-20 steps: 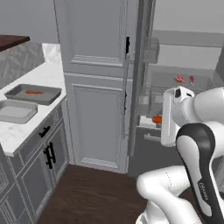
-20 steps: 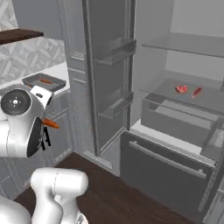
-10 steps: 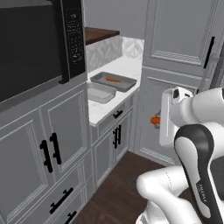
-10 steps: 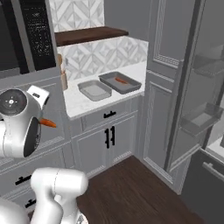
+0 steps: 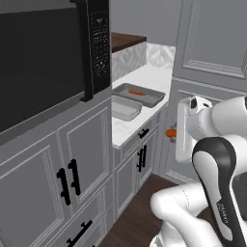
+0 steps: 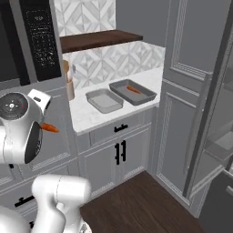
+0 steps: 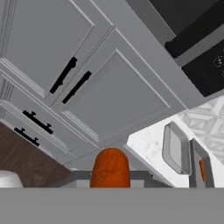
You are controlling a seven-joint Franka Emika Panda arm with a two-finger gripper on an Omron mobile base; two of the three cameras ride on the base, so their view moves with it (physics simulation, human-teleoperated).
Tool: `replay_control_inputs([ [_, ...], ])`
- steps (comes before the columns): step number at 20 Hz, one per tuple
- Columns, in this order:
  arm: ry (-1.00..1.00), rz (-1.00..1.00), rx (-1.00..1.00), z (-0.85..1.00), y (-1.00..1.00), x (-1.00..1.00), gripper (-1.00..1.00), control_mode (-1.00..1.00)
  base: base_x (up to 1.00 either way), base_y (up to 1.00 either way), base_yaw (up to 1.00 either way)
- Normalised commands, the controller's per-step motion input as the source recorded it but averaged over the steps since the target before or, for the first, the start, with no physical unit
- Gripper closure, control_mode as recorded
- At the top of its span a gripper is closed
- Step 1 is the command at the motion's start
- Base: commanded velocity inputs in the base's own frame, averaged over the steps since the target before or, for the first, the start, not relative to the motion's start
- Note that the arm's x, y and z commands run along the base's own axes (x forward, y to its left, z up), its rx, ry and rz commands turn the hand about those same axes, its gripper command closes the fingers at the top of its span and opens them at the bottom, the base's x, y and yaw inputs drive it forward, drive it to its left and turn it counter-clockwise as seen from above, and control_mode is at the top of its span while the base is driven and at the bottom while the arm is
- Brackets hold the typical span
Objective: Place one carrot and one steak in each tupperware on the nearby counter, to pack two identical lunches.
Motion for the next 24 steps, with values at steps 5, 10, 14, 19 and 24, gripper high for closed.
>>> replay_control_inputs([
  [5,0.0,0.0,0.0,0.0,0.0,0.0,1.0,1.0,0.57,-0.29,0.05],
  [10,0.0,0.0,0.0,0.0,0.0,0.0,1.0,1.0,0.61,-0.26,0.05],
  [14,0.0,0.0,0.0,0.0,0.0,0.0,1.0,1.0,0.71,0.0,0.0],
  [19,0.0,0.0,0.0,0.0,0.0,0.0,1.0,1.0,0.61,0.0,0.01],
  [24,0.0,0.0,0.0,0.0,0.0,0.0,1.0,1.0,0.65,0.03,0.0],
])
